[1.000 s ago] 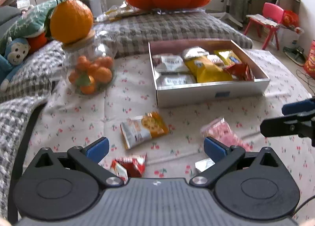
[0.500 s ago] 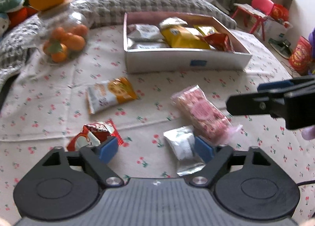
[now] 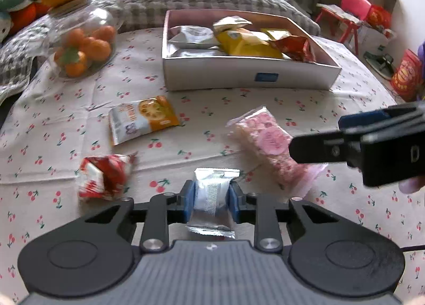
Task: Organize snacks
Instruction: 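Grasp the small silver packet with the left gripper while the right grasps the pink nougat bar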
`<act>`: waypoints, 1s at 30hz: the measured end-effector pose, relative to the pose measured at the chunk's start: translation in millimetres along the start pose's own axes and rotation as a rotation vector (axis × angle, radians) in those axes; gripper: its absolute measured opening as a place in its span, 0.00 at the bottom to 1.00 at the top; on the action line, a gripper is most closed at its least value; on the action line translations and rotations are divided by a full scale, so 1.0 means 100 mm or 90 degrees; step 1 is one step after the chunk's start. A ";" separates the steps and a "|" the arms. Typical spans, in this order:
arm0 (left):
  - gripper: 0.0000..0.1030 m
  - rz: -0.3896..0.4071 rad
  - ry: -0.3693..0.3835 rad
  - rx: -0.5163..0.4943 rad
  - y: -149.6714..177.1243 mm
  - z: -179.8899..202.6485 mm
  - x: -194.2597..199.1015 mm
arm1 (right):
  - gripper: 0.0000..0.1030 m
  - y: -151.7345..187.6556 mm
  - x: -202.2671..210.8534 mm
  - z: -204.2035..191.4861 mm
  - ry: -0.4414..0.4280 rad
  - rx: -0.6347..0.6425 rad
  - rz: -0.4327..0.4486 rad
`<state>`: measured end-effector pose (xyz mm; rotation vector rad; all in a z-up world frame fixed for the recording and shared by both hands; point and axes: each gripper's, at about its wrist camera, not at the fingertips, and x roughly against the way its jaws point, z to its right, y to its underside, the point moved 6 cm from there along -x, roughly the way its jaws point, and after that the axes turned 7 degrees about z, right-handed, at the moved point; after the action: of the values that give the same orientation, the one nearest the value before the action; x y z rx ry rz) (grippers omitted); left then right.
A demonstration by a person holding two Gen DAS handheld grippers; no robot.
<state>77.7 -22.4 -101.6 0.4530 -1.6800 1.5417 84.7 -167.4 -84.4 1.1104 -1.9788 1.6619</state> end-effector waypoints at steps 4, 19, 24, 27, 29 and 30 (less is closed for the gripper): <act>0.24 0.008 -0.021 -0.004 0.03 -0.12 0.04 | 0.94 0.05 -0.06 -0.09 0.007 0.034 0.009; 0.24 0.001 -0.026 0.016 0.09 -0.40 0.13 | 0.92 0.18 -0.30 -0.34 0.018 0.119 0.028; 0.24 -0.001 -0.024 0.019 0.10 -0.41 0.13 | 0.88 0.18 -0.33 -0.38 0.023 0.130 0.031; 0.24 -0.001 -0.025 0.020 0.09 -0.41 0.13 | 0.82 0.18 -0.36 -0.40 0.025 0.136 0.027; 0.24 -0.001 -0.025 0.019 0.09 -0.41 0.13 | 0.76 0.19 -0.37 -0.41 0.028 0.140 0.023; 0.24 -0.001 -0.024 0.018 0.09 -0.41 0.12 | 0.74 0.19 -0.37 -0.41 0.030 0.142 0.022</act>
<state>76.0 21.7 -100.8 0.5011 -1.6881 1.5673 85.1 -115.4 -111.8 1.1061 -1.8276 1.9454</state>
